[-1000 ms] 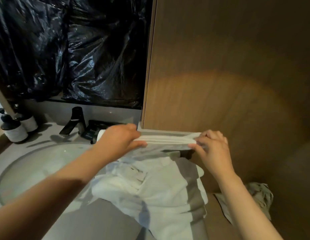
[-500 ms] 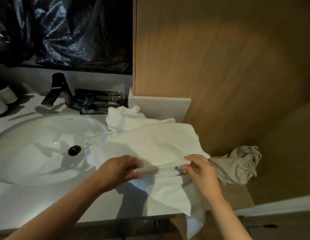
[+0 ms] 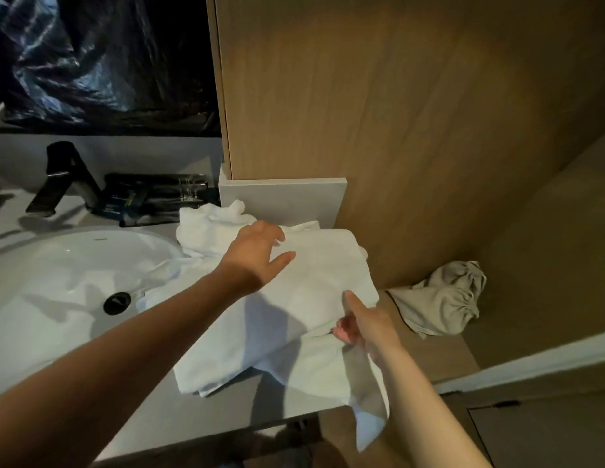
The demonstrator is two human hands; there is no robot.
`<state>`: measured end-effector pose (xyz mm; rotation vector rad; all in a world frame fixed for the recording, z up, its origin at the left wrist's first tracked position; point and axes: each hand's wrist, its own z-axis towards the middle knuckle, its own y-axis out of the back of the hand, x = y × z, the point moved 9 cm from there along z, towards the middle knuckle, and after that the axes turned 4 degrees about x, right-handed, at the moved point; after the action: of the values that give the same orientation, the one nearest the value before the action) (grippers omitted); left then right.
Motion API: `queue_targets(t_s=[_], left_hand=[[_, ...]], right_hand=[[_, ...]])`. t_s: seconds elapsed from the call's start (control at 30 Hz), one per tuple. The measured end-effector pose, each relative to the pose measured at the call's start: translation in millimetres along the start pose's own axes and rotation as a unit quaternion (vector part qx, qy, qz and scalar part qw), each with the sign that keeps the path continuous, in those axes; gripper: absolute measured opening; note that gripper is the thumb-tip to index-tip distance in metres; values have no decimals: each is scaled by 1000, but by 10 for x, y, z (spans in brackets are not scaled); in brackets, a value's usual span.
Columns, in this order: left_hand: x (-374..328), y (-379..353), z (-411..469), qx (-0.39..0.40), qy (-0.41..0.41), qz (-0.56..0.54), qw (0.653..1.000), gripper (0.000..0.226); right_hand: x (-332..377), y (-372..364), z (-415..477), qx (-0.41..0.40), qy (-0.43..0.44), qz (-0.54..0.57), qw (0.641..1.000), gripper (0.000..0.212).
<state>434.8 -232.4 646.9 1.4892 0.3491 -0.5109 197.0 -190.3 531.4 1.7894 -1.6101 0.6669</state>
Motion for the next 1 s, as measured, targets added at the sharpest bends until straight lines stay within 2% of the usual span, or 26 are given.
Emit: queue_targets(t_s=[0.13, 0.27, 0.37, 0.47, 0.53, 0.63, 0.73, 0.87, 1.0], left_hand=[[122, -344, 225, 105, 75, 25, 991, 64], [129, -742, 254, 186, 73, 135, 971, 84], [206, -767, 353, 187, 80, 103, 974, 102], [299, -664, 475, 184, 97, 88, 974, 119], [295, -620, 550, 170, 89, 87, 978, 108], [274, -571, 660, 132, 64, 84, 986, 73], [291, -417, 758, 126, 80, 62, 987, 45], [67, -182, 760, 172, 88, -6, 981, 43], [-405, 135, 556, 169, 43, -115, 978, 33]], right_hand=[[-37, -61, -21, -22, 3, 19, 1000, 28], [-131, -65, -63, -79, -6, 106, 991, 11], [-220, -109, -105, -89, -40, 193, 976, 6], [-145, -148, -160, -79, -16, 246, 966, 11], [-78, -156, -184, -71, 7, 258, 964, 13], [21, -188, -218, -58, 34, 273, 960, 15], [89, -154, -288, -72, 58, 259, 961, 16], [177, -58, -501, -69, 103, 262, 957, 21], [321, 192, -841, -73, 168, 271, 945, 21]])
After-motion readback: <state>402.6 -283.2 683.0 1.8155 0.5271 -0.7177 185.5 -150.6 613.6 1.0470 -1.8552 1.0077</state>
